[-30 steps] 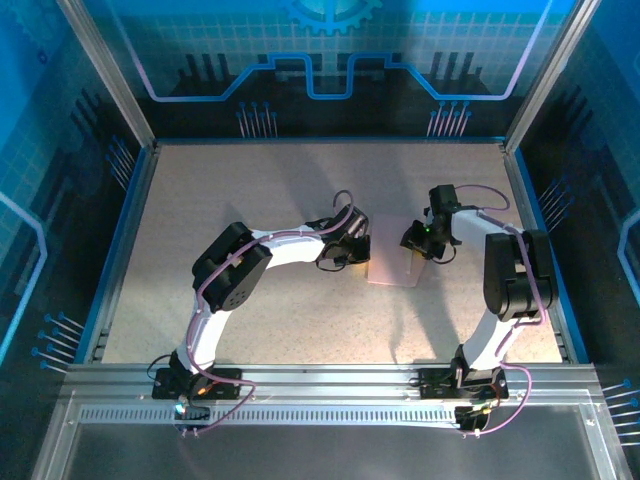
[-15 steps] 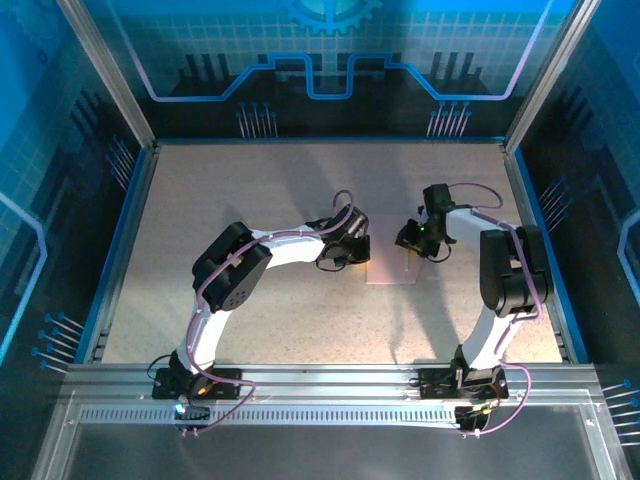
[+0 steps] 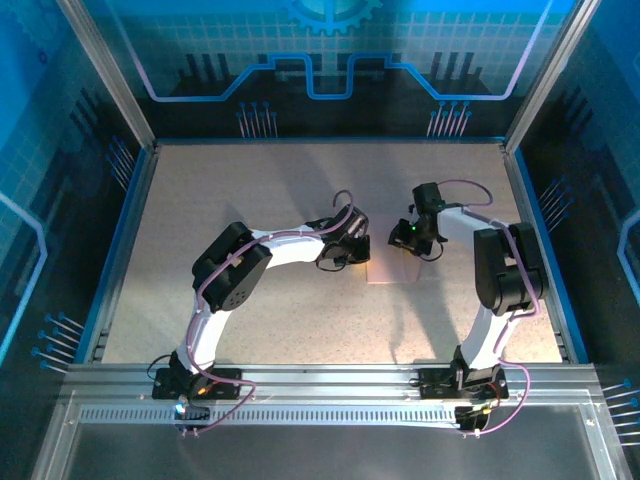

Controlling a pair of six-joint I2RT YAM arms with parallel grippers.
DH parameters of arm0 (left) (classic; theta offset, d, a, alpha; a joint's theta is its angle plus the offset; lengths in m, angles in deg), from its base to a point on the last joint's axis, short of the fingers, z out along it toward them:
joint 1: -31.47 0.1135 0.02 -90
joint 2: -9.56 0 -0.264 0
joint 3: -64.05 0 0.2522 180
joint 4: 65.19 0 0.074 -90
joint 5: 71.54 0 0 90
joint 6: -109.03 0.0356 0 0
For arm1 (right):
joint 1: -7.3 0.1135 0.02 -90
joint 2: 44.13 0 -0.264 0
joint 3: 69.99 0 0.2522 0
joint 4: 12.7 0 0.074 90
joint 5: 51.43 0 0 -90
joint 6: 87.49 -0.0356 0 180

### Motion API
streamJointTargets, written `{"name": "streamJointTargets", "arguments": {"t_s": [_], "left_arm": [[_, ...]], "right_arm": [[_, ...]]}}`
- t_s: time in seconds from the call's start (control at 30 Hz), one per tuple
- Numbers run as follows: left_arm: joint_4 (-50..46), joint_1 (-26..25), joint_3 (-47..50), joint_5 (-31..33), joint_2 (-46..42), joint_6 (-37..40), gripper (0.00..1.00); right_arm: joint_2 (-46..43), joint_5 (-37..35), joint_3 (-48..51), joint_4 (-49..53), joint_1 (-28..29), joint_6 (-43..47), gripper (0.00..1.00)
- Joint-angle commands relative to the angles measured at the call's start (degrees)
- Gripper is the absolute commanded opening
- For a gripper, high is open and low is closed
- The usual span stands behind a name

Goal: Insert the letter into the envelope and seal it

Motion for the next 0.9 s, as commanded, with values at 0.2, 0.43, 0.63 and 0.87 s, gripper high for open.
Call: {"name": "streamJointTargets", "arguments": {"t_s": [0.2, 0.43, 0.63, 0.87], "left_arm": [[-4.10, -0.41, 0.83, -1.17, 0.87, 1.23, 0.00], [-4.51, -0.33, 1.08, -0.61, 0.44, 1.91, 0.00], [-5.48, -0.25, 0.63, 0.22, -0.33, 3.11, 0.00], [-6.36, 0.11, 0.14, 0.86, -1.41, 3.91, 0.00]], "right_arm": [[-0.98, -0.10, -2.58, 3.47, 0.91, 1.54, 0.39], [-3.61, -0.64, -2.93, 4.81, -0.93, 2.36, 0.41], [-5.45, -1.05, -2.33, 4.69, -2.18, 2.45, 0.47], [-7.57, -1.00, -1.98, 4.85, -2.69, 2.86, 0.49]]}}
